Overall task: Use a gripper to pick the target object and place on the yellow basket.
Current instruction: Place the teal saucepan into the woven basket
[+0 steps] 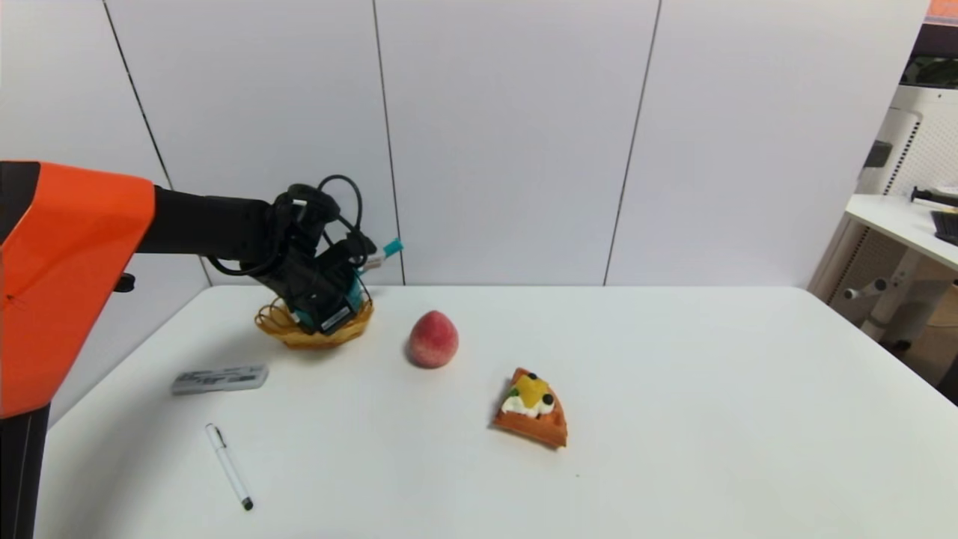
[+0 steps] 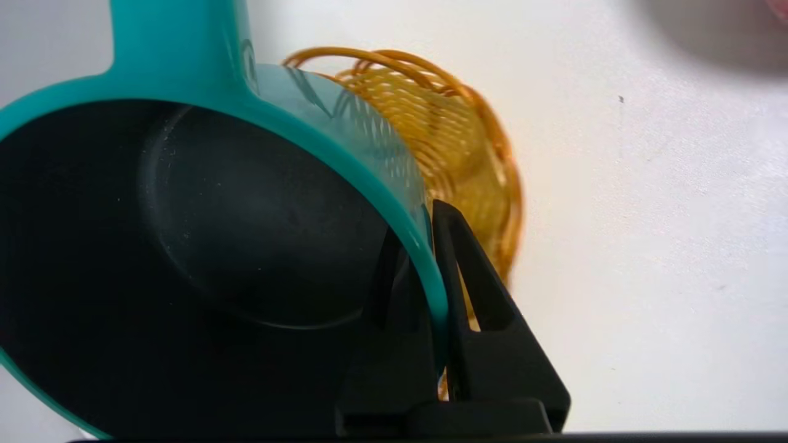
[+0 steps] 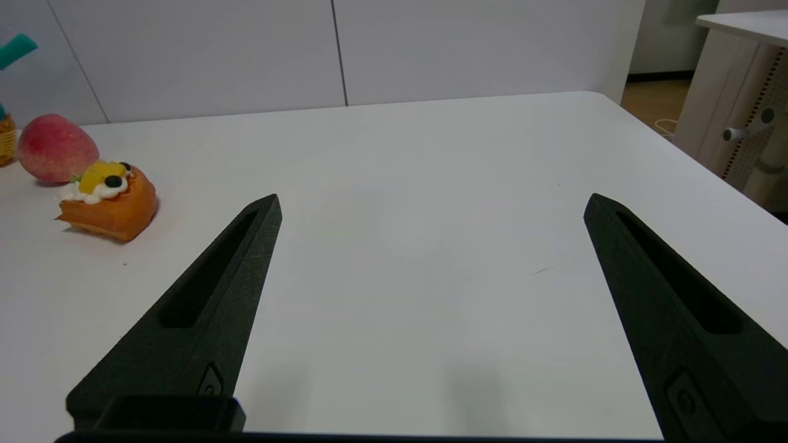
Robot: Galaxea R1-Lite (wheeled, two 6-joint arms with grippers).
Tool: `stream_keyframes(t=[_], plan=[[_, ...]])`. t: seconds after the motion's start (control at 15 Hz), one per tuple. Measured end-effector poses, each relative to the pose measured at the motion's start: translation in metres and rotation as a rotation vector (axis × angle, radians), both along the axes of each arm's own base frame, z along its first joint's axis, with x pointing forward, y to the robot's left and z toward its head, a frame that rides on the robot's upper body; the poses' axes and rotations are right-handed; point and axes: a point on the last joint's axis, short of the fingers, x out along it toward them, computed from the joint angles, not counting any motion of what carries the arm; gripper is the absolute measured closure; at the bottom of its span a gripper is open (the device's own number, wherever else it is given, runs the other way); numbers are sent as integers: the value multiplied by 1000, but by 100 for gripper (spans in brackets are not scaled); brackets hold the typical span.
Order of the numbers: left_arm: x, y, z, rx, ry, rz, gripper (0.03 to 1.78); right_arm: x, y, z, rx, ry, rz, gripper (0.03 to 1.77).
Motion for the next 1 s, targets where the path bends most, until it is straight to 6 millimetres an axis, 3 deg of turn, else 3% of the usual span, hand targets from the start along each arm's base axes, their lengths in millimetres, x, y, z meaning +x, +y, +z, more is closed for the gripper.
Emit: stream_keyframes(t=[0.07, 0.33, 0.53, 1.0], plan=[[0, 0, 0, 0, 1, 1, 168, 0, 0, 0, 0, 0, 0, 10], [0, 0, -1, 0, 1, -2, 106, 0, 0, 0, 0, 0, 0, 10], [-1, 1, 4, -3, -6, 0, 75, 0, 0, 0, 0, 0, 0, 10], [-19, 4, 46, -43, -98, 20, 37, 0, 0, 0, 0, 0, 0, 10]])
